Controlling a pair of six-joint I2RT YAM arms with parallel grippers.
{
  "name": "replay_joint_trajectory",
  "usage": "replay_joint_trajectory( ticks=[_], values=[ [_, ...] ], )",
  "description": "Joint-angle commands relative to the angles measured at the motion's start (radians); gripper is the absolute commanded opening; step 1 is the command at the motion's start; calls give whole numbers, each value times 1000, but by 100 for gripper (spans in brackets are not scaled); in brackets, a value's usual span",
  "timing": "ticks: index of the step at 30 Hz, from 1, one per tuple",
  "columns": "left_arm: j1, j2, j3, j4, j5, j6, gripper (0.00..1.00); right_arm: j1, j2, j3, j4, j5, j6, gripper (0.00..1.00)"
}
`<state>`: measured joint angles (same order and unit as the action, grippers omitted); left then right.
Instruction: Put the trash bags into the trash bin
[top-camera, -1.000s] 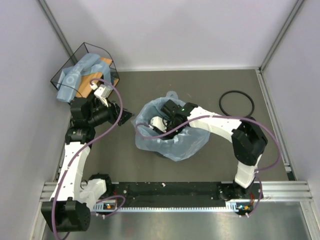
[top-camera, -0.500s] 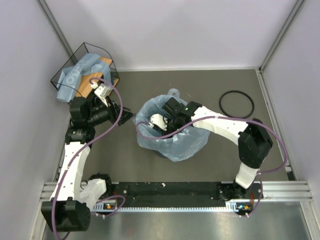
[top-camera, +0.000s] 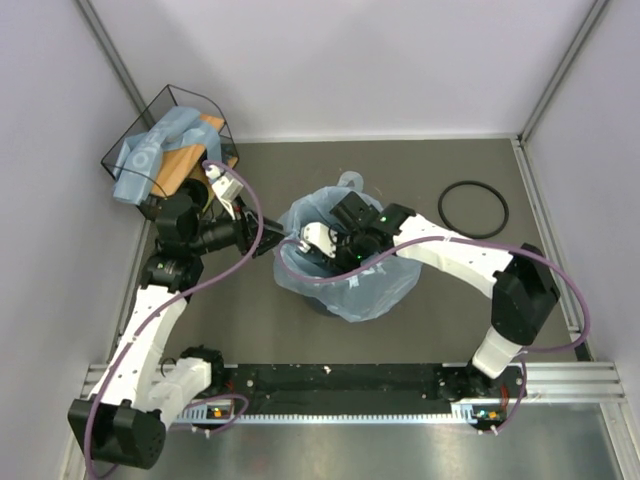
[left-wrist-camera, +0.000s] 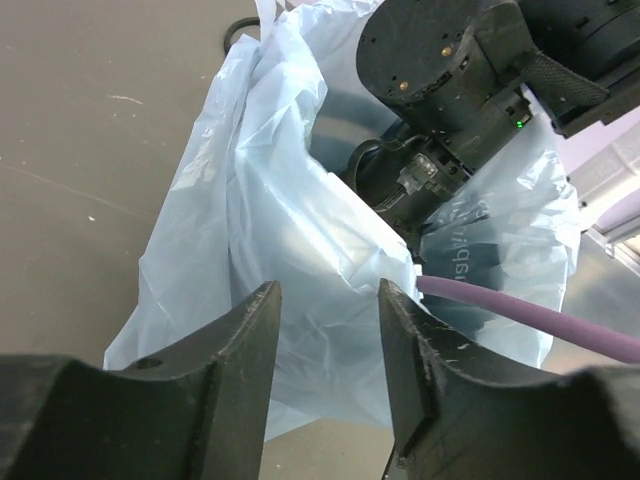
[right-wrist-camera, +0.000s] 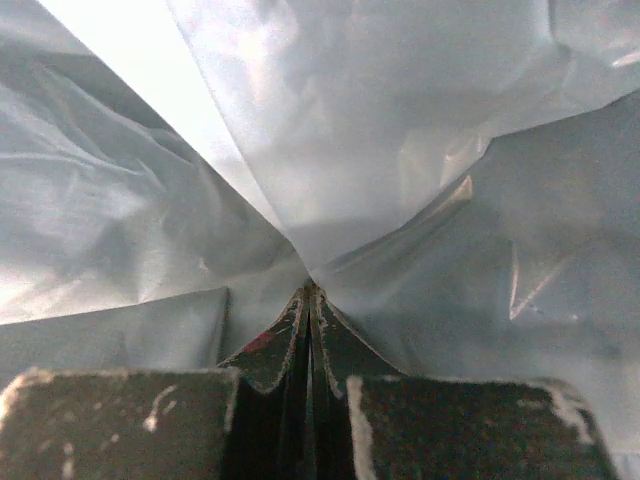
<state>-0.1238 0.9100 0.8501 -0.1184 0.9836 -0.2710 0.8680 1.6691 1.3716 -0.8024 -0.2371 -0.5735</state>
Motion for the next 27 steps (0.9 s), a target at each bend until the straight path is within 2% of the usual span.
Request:
replay_joint_trajectory(
  ticks=[1,5,9,17,27],
  values=[
    [-34,17,-9,-65,-124,62,47,3,-46,-11,28,-13,3,0],
    [-33,20,-34,-84,-281,82,40,3,-77,-35,43,-54,-6,0],
    [-34,35,-29,-86,-267,81,40,2,-138,-81,109,-99,-14,0],
    [-45,43,-20,-116,-255,111,40,-14,-255,-158,367,-125,69,0],
    [-82,33,12,-141,-263,142,43,-17,-269,-160,516,-197,155,0]
  ],
)
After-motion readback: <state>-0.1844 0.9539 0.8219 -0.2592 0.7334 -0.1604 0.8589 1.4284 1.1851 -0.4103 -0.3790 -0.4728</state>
